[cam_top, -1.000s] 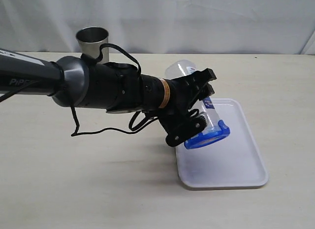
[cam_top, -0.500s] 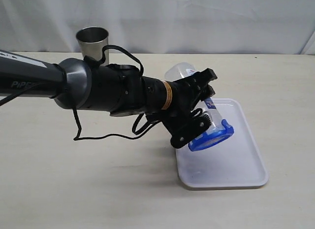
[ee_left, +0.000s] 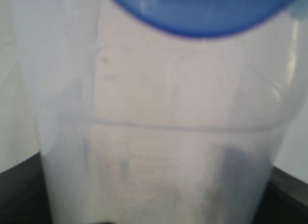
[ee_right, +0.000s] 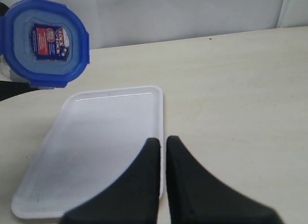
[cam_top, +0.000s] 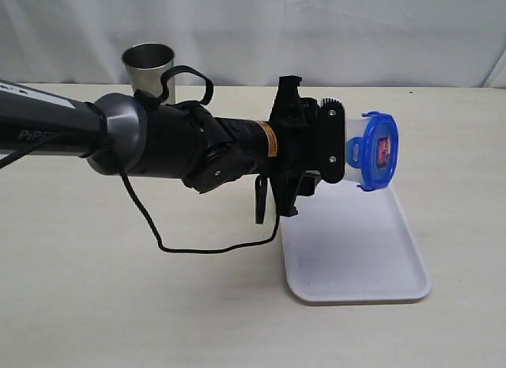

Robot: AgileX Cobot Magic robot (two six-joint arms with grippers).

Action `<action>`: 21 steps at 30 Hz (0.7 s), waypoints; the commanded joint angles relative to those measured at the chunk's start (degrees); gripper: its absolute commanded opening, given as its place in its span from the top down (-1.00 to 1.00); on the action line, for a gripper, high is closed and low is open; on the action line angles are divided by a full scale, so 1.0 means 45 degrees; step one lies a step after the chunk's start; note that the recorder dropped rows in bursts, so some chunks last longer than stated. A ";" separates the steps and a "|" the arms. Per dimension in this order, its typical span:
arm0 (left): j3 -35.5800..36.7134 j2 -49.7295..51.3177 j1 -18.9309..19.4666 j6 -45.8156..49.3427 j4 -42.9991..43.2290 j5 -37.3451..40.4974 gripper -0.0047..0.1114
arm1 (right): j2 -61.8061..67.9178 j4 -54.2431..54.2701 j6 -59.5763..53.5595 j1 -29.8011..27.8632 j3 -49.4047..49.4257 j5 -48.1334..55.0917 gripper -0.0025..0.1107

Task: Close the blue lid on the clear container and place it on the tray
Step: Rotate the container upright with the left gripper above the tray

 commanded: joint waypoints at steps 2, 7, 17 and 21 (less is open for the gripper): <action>-0.0133 -0.0125 -0.0109 0.0421 0.4001 -0.0213 0.92 | -0.0068 0.0027 -0.0112 -0.0074 0.0024 -0.0027 0.88; -0.0133 -0.0125 -0.0109 0.0768 0.7293 -0.0213 0.92 | -0.0068 0.0027 -0.0112 -0.0074 0.0024 -0.0027 0.88; -0.0133 -0.0125 -0.0109 0.0900 0.8930 0.0183 0.92 | -0.0068 0.0027 -0.0112 -0.0074 0.0024 -0.0027 0.88; -0.0133 -0.0125 -0.0109 0.0900 0.8930 0.0183 0.92 | -0.0068 0.0027 -0.0112 -0.0074 0.0024 -0.0027 0.88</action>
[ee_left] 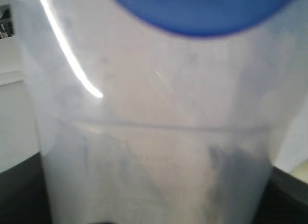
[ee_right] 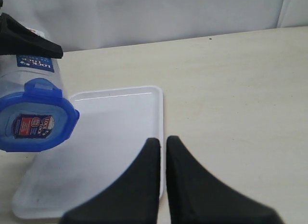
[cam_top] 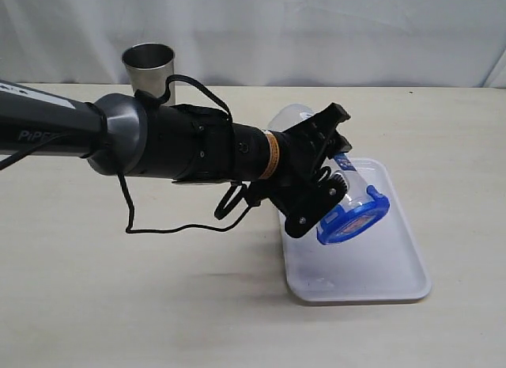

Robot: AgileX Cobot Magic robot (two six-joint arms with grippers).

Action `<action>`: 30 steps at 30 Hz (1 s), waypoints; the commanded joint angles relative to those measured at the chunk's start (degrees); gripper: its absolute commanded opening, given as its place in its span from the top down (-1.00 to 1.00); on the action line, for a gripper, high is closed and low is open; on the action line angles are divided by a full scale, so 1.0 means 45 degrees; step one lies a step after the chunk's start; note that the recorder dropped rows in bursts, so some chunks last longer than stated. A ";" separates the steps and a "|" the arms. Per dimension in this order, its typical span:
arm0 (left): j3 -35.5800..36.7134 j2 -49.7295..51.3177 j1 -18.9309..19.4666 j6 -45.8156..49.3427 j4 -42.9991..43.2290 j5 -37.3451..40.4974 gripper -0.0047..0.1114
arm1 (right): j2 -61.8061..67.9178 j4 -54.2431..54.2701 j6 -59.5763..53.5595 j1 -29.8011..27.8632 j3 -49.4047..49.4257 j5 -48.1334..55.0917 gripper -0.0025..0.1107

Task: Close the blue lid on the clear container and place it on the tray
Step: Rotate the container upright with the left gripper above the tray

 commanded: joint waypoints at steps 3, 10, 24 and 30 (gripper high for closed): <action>-0.0133 -0.0125 -0.0109 -0.0360 -0.0063 -0.0102 0.92 | -0.0068 0.0027 -0.0112 -0.0074 0.0024 -0.0027 0.88; -0.0133 -0.0125 -0.0109 -0.4218 -0.3553 -0.0831 0.92 | -0.0068 0.0027 -0.0112 -0.0074 0.0024 -0.0027 0.88; -0.0133 0.1204 -0.0109 -1.7345 -0.6463 -0.8829 0.92 | -0.0068 0.0027 -0.0112 -0.0074 0.0024 -0.0027 0.88; -0.0133 0.3567 -0.0083 -1.7422 -0.6467 -1.1449 0.92 | -0.0068 0.0027 -0.0112 -0.0074 0.0024 -0.0027 0.88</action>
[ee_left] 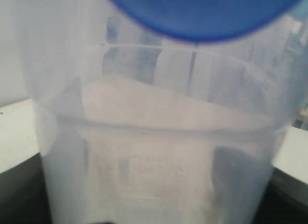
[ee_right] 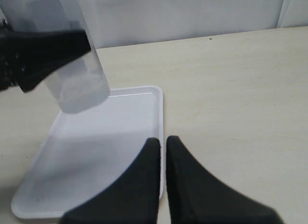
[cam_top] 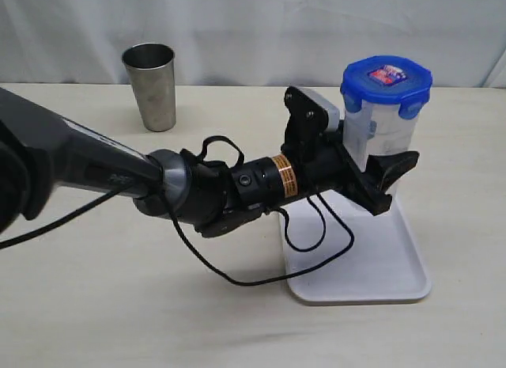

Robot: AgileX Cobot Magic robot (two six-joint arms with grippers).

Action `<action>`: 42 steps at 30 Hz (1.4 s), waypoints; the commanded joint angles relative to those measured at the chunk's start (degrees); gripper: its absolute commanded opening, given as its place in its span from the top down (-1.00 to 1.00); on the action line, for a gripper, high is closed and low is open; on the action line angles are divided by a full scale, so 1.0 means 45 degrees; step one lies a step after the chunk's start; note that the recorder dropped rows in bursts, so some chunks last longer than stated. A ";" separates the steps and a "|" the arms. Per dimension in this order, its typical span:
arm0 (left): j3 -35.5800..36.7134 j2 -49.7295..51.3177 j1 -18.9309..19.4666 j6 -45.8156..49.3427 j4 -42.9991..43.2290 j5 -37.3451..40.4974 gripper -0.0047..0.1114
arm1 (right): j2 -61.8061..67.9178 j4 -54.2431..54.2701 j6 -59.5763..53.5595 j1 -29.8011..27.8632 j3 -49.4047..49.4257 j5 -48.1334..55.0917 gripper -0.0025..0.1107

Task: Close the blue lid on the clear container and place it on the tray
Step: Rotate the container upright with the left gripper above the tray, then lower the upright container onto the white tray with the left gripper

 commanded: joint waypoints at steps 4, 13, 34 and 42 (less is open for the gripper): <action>-0.0149 0.1450 -0.0007 0.0738 0.0363 -0.1791 0.92 | -0.0068 0.0027 -0.0112 -0.0074 0.0024 -0.0027 0.88; -0.0495 0.1970 -0.0007 0.0883 0.1217 -0.1675 0.92 | -0.0068 0.0027 -0.0112 -0.0074 0.0024 -0.0027 0.88; -0.0544 0.2162 0.0747 0.0170 0.2873 -0.1858 0.92 | -0.0068 0.0027 -0.0112 -0.0074 0.0024 -0.0027 0.88; -0.0862 0.2662 0.1231 -0.0517 0.5028 -0.2135 0.92 | -0.0068 0.0027 -0.0112 -0.0074 0.0024 -0.0027 0.88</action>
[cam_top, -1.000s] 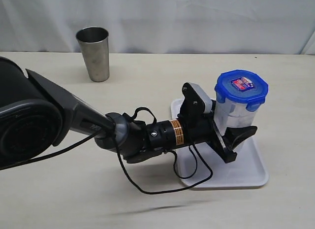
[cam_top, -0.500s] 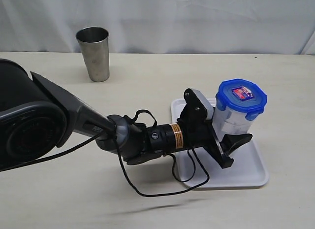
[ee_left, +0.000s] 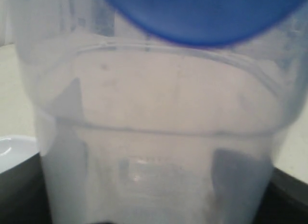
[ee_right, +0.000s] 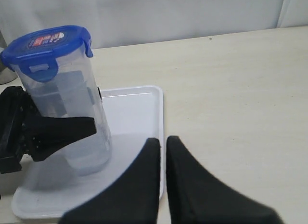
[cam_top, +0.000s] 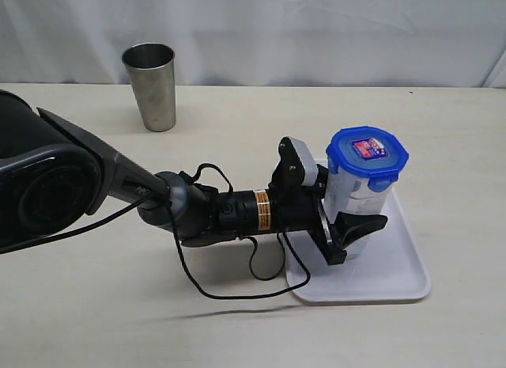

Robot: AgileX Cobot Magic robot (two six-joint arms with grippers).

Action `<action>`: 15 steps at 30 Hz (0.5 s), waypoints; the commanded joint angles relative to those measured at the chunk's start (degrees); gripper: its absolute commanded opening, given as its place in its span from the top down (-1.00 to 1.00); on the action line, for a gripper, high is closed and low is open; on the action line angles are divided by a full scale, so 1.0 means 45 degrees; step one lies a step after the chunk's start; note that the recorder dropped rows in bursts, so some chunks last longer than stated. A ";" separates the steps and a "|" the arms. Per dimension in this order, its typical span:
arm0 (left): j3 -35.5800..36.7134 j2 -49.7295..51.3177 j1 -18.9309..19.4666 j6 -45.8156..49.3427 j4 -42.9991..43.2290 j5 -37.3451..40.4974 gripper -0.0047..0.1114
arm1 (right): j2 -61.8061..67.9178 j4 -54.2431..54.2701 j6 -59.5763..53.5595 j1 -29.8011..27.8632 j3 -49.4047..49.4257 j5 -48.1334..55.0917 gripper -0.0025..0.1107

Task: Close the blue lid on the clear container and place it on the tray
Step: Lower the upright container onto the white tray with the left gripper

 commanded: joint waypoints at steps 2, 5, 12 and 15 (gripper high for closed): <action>-0.0129 0.0035 0.0049 -0.0234 0.0692 -0.0169 0.92 | -0.0068 0.0027 -0.0112 -0.0074 0.0024 -0.0027 0.88; -0.0129 0.0035 0.0067 -0.0234 0.0692 -0.0142 0.92 | -0.0068 0.0027 -0.0112 -0.0074 0.0024 -0.0027 0.88; -0.0129 0.0035 0.0067 -0.0234 0.0640 0.0070 0.92 | -0.0068 0.0027 -0.0112 -0.0074 0.0024 -0.0027 0.88; -0.0129 0.0035 0.0130 -0.0234 0.0604 0.0135 0.91 | -0.0068 0.0027 -0.0112 -0.0074 0.0024 -0.0027 0.88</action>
